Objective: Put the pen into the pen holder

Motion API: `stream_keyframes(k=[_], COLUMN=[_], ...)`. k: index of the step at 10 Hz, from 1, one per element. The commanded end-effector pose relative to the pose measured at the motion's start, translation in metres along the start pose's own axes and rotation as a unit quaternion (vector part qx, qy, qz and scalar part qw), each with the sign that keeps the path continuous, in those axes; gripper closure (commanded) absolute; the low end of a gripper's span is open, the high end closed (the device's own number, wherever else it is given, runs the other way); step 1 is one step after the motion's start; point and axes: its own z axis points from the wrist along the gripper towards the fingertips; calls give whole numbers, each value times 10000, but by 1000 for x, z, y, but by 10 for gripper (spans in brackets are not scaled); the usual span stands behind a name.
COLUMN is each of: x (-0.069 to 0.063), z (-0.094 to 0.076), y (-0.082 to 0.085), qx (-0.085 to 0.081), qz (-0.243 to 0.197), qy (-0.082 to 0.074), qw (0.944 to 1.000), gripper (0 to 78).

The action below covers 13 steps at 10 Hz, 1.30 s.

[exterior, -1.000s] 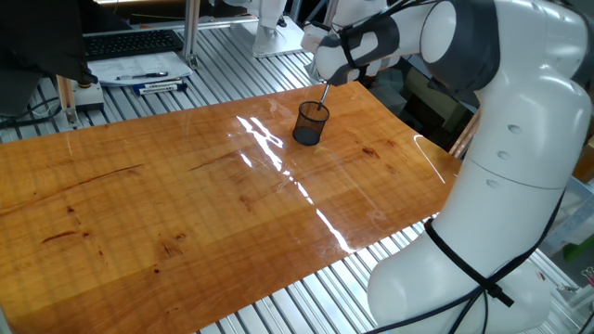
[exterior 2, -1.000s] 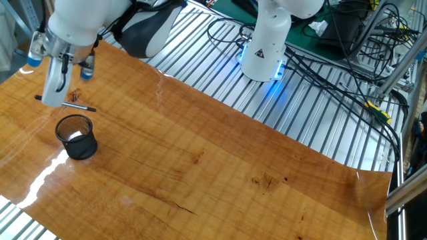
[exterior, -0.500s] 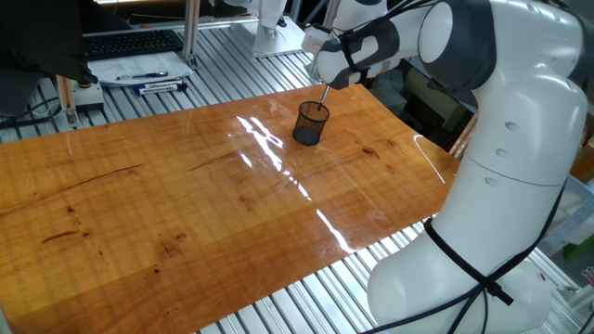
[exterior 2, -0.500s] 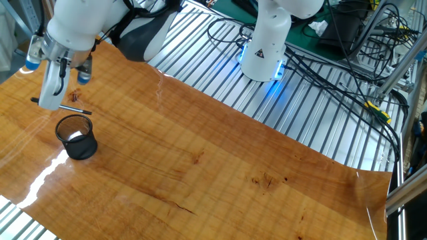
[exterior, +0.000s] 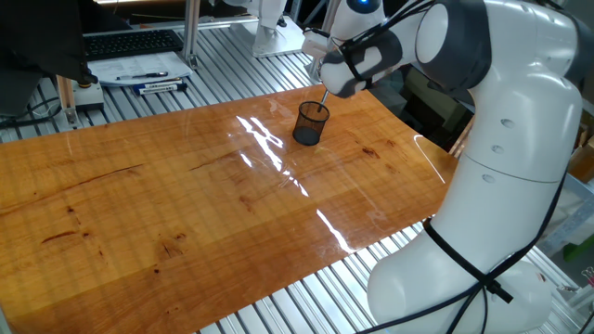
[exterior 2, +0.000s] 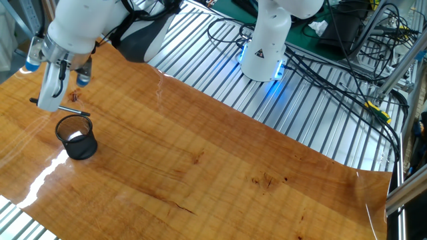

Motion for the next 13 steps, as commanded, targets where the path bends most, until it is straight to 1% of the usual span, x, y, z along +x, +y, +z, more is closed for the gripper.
stream_keyframes(k=[1, 4, 8, 13], x=[-3, -3, 0, -1], z=[-1, 0, 8, 11], y=[0, 1, 8, 11], qx=[2, -23, -56, -70], qz=[76, 92, 169, 181], qy=[-113, -136, -194, -207], qw=[9999, 9999, 9997, 9996], gripper=[763, 763, 763, 763])
